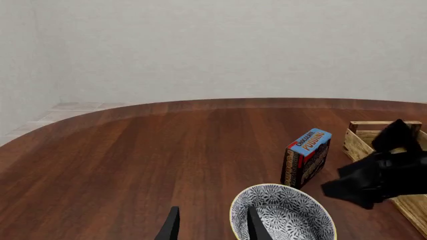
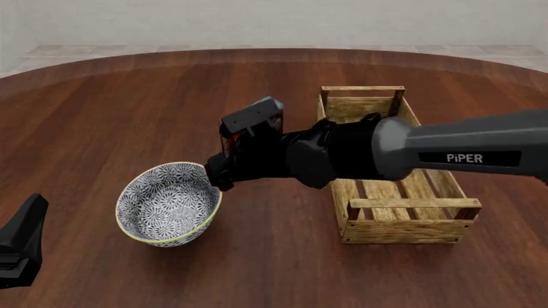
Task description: Pick up the bowl on the left and put it in the tray.
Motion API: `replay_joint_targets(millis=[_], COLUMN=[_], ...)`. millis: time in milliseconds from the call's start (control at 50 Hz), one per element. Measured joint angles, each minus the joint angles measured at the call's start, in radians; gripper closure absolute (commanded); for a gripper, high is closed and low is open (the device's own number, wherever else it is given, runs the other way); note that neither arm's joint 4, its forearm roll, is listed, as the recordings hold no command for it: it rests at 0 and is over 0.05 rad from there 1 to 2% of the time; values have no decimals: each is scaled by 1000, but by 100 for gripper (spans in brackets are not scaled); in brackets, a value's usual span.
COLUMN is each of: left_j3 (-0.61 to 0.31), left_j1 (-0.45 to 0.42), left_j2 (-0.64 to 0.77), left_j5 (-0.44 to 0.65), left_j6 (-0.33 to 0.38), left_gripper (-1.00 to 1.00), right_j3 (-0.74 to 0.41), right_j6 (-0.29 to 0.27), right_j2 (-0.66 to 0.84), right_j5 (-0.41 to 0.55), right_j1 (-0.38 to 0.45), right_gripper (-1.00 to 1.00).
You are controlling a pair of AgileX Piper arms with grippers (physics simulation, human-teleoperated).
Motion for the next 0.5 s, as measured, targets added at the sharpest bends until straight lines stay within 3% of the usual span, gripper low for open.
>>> replay_joint_targets(millis=[500], left_j3=[0], left_j1=[0], left_j2=[0], left_j5=[0], left_j6=[0], left_gripper=[-100], right_j3=[-86], right_j6=[-7], right_j2=[141], right_j5=[19], right_j1=[-5], right_gripper=[-100])
